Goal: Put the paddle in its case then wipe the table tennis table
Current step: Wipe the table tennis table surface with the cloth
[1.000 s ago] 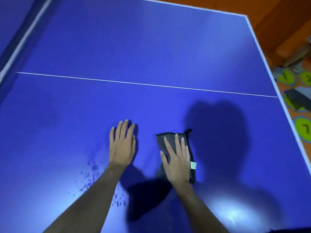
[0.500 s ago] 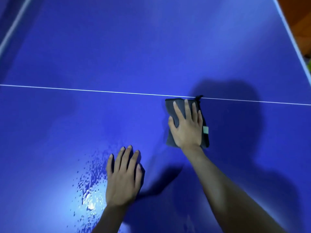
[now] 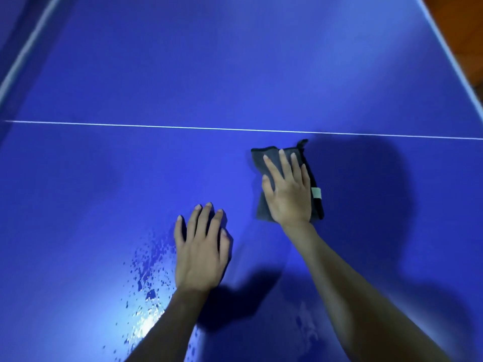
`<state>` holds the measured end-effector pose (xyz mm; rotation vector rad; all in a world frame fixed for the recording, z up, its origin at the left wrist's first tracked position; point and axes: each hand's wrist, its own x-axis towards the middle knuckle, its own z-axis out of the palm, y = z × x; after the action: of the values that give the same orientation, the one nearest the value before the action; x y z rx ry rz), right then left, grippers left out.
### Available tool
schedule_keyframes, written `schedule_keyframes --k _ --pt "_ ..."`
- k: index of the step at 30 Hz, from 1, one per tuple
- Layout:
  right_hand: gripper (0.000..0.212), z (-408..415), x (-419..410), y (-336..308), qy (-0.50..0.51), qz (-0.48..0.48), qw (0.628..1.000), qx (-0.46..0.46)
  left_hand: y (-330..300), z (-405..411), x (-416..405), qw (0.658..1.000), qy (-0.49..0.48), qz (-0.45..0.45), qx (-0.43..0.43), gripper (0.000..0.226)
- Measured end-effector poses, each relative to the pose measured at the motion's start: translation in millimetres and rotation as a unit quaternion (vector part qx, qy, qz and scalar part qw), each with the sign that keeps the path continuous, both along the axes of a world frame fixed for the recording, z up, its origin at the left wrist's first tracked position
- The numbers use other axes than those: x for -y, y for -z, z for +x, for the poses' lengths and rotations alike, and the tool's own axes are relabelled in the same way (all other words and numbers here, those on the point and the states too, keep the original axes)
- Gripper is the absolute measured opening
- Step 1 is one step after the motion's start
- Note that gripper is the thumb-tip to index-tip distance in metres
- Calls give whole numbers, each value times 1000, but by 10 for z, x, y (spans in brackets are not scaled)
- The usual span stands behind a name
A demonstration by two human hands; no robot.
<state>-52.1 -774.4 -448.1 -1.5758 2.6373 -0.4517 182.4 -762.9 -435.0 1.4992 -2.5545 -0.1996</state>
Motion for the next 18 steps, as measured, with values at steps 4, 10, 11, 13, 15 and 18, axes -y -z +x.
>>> schedule_keyframes --k 4,10,11,13,15,18 --pt "58 551 -640 -54 9 46 999 -14 -11 11 -9 1000 3 2 -6 45" --pt "59 1437 -1659 -30 32 47 998 -33 -24 38 -44 1000 10 9 -13 49" --pt "59 1512 -1757 -12 37 46 998 -34 -22 42 -56 1000 11 11 -13 49" --pt "59 1549 -1801 -4 50 44 997 -41 -23 49 -66 1000 12 12 -9 48" --pt "59 1484 -1693 -7 53 51 996 -43 -22 42 -69 1000 12 8 -2 48" --pt "59 1256 -1333 -16 44 50 997 -36 -29 40 -70 1000 11 3 -4 47"
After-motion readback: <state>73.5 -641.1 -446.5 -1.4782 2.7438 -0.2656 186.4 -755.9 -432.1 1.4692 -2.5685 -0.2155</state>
